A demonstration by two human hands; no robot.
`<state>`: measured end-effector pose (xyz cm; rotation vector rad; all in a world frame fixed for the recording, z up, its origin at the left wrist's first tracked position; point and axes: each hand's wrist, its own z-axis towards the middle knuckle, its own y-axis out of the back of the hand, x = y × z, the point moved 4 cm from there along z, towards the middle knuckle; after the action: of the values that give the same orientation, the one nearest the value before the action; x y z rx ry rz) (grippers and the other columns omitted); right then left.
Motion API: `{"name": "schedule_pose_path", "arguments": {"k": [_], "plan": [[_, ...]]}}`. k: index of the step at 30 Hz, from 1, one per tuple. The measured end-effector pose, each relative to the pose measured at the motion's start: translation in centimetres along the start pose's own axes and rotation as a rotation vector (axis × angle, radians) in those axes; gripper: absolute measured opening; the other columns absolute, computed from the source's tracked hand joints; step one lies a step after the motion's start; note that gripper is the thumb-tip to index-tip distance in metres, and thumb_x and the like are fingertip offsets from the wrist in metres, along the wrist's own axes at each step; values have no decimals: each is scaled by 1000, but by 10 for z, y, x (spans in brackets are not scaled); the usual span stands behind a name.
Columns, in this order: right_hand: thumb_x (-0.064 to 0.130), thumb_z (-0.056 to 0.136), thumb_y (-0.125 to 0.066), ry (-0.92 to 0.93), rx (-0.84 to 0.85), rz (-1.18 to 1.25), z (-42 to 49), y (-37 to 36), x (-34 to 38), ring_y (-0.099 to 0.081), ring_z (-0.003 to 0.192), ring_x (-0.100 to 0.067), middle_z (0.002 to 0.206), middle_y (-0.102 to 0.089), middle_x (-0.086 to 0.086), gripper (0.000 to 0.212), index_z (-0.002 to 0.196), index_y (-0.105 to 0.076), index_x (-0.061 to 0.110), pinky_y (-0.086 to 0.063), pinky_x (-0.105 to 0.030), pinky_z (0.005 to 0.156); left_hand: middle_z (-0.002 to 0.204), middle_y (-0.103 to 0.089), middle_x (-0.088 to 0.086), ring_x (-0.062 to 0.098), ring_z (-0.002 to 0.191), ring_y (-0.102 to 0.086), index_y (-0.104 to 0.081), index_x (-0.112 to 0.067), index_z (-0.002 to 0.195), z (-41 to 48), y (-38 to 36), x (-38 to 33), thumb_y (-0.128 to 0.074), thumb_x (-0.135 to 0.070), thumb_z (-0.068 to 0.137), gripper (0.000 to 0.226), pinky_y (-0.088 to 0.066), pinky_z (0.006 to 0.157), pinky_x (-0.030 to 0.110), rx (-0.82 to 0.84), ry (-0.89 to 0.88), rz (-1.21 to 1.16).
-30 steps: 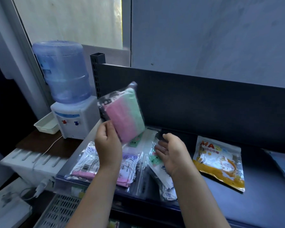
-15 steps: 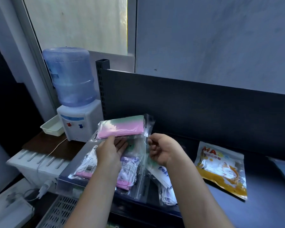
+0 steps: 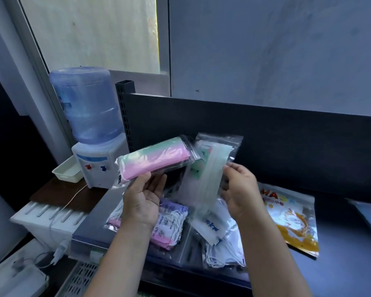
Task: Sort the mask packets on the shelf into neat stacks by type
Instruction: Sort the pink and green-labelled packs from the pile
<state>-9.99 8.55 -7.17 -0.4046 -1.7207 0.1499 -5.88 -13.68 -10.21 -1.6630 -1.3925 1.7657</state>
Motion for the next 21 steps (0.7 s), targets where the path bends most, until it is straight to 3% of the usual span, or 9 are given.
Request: {"name": "schedule_pose_path", "arguments": {"k": [3,8,11,15,18,21], "plan": [[11,105,-54,37,-64,135,-6,25,19,-67,56,-15,68,-73,-3,13,100,-65,14,-56,-36,61,90,-74,18,30,85,-76,-65,-2,100,-9,-11,-2,-57,11,93,17,-65,76,37,41,-77,118],[15,104,-57,36,-147,206,-18,56,27,-74,72,-25,75,-77,-5,10,107,-66,16,-58,-53,81,96,-74,17,35,91,-76,-65,-7,106,-25,-32,4,-59,20,86,34,-65,75,41,160,-165,274],[12,103,-58,42,-187,221,-22,69,26,-74,66,-20,74,-78,-4,14,115,-65,12,-60,-45,71,104,-71,21,41,95,-73,-58,-6,123,-29,-41,13,-61,16,86,43,-64,81,49,250,-136,284],[12,103,-59,53,-248,264,-26,86,22,-75,77,-21,95,-79,-12,16,117,-65,11,-63,-38,67,109,-62,28,47,104,-65,-58,-8,120,-33,-50,27,-61,-4,87,34,-62,82,52,328,-12,263],[11,103,-59,62,-294,307,-30,101,21,-74,75,-19,95,-78,-10,11,112,-65,14,-59,-30,58,104,-66,19,39,106,-62,-60,-7,120,-40,-60,35,-57,-24,90,35,-60,87,57,405,107,280],[9,103,-58,82,-343,342,-35,118,24,-72,80,-21,101,-77,-12,15,116,-64,13,-60,-33,64,109,-72,16,37,112,-68,-64,-11,124,-52,-68,42,-48,-37,98,39,-54,95,61,480,213,334]]}}
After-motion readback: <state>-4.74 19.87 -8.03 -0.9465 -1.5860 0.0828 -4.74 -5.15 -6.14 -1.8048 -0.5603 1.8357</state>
